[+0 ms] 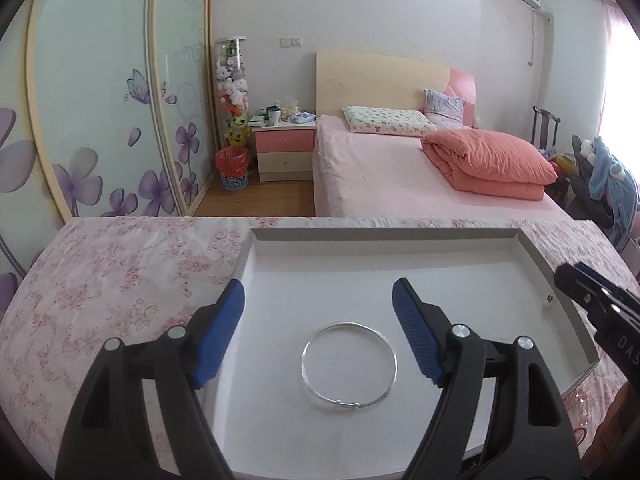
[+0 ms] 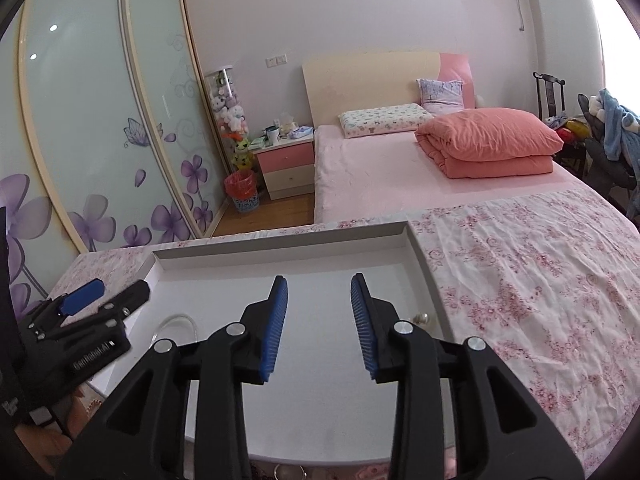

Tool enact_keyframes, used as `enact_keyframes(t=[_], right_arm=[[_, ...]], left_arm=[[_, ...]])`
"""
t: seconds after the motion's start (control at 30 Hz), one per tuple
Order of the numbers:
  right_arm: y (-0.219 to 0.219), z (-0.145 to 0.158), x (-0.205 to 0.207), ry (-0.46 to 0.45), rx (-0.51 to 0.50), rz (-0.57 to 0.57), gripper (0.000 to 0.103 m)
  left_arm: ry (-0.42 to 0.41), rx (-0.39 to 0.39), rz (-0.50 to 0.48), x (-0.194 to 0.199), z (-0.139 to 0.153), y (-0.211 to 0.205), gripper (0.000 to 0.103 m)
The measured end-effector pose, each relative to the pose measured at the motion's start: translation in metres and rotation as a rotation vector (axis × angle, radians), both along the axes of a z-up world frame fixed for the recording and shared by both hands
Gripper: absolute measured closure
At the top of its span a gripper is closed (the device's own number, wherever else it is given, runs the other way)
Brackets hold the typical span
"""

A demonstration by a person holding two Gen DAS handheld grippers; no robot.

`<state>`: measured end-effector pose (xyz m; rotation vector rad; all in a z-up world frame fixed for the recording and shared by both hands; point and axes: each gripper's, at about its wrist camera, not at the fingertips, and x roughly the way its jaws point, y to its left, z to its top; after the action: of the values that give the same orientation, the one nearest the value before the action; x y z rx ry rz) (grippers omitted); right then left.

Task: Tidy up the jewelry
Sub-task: 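Move the right tool to the wide silver cuff and close on it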

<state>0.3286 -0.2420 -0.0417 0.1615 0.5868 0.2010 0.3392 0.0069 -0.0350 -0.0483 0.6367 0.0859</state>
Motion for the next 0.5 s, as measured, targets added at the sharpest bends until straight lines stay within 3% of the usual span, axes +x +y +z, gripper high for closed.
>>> enact_keyframes(t=[0.23, 0.5], right_arm=[[-0.012, 0.011, -0.021, -0.018, -0.006, -0.009, 0.068], [-0.030, 0.005, -0.069, 0.022, -0.018, -0.001, 0.068]], left_arm=[[-0.030, -0.003, 0.035, -0.029, 0.018, 0.015, 0.028], [-0.040, 0.024, 0.035, -0.098, 0.021, 0.029, 0.022]])
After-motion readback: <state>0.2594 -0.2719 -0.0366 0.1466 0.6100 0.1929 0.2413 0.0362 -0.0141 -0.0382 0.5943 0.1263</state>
